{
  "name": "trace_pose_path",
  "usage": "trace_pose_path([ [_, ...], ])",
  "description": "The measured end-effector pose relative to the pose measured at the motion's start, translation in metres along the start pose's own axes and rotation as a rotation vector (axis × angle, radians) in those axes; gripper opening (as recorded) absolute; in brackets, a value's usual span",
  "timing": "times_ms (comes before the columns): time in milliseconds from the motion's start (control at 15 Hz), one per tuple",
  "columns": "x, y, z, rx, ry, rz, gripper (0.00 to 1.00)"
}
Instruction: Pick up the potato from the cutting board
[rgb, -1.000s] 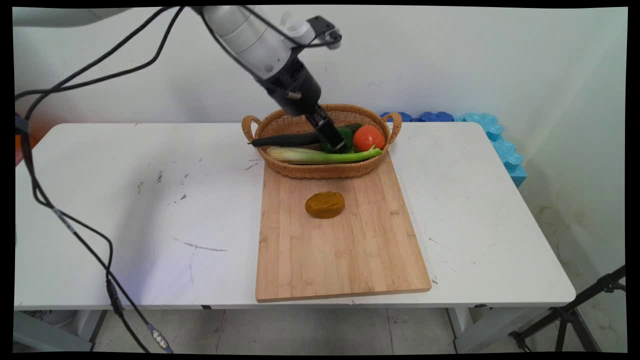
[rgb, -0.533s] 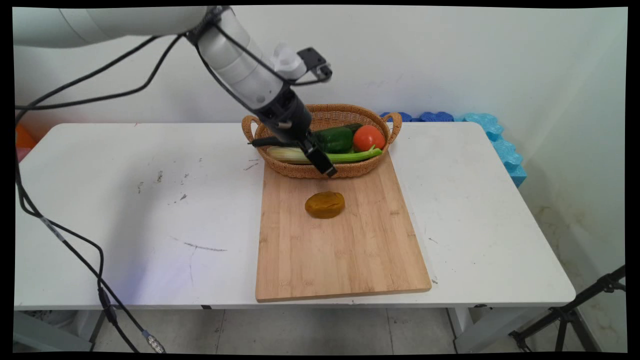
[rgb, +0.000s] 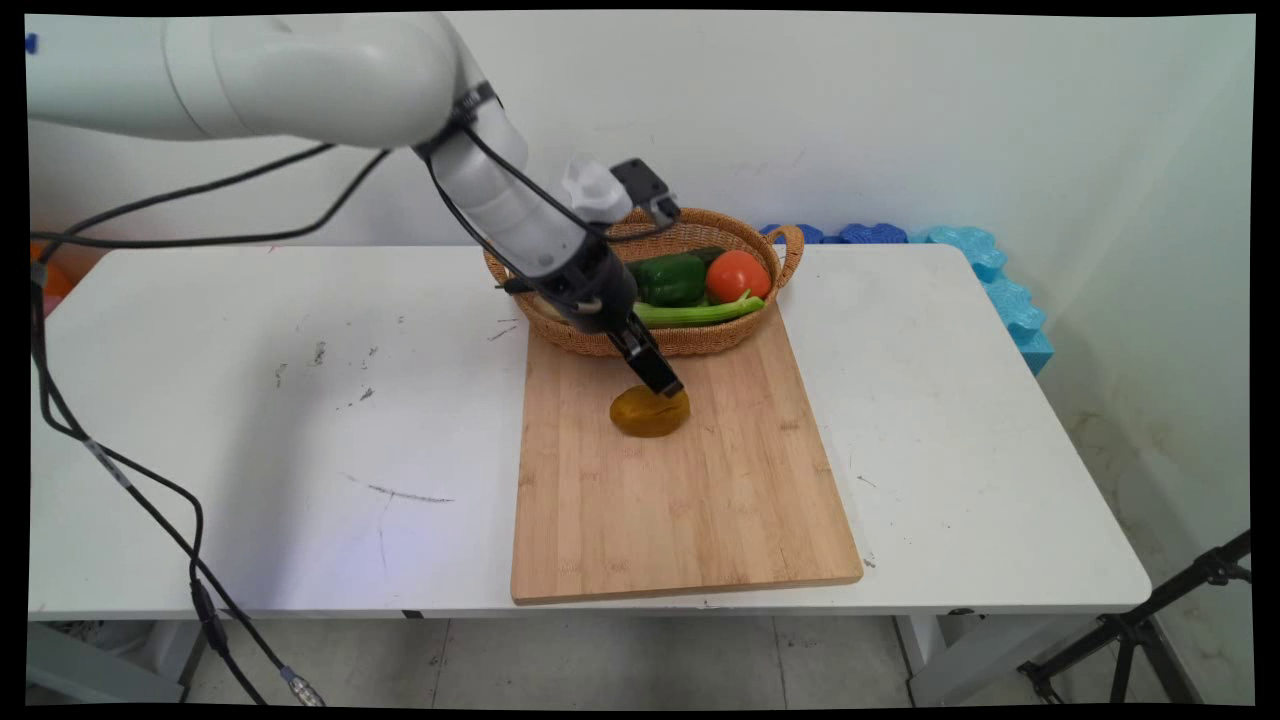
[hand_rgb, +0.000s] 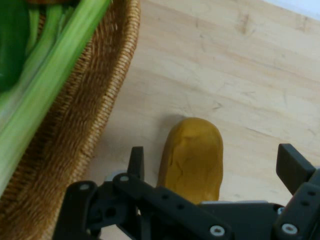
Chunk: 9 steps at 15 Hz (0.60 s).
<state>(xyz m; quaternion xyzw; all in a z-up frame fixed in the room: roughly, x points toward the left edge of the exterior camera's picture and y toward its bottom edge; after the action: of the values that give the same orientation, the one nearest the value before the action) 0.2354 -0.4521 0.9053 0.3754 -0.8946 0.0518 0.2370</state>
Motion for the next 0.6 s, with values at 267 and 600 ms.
trace_pose_path([
  [267,-0.001,-0.001,0.025,0.011,-0.013,0.017,1.00],
  [600,-0.004,-0.002,0.047,0.013,-0.034,0.044,1.00],
])
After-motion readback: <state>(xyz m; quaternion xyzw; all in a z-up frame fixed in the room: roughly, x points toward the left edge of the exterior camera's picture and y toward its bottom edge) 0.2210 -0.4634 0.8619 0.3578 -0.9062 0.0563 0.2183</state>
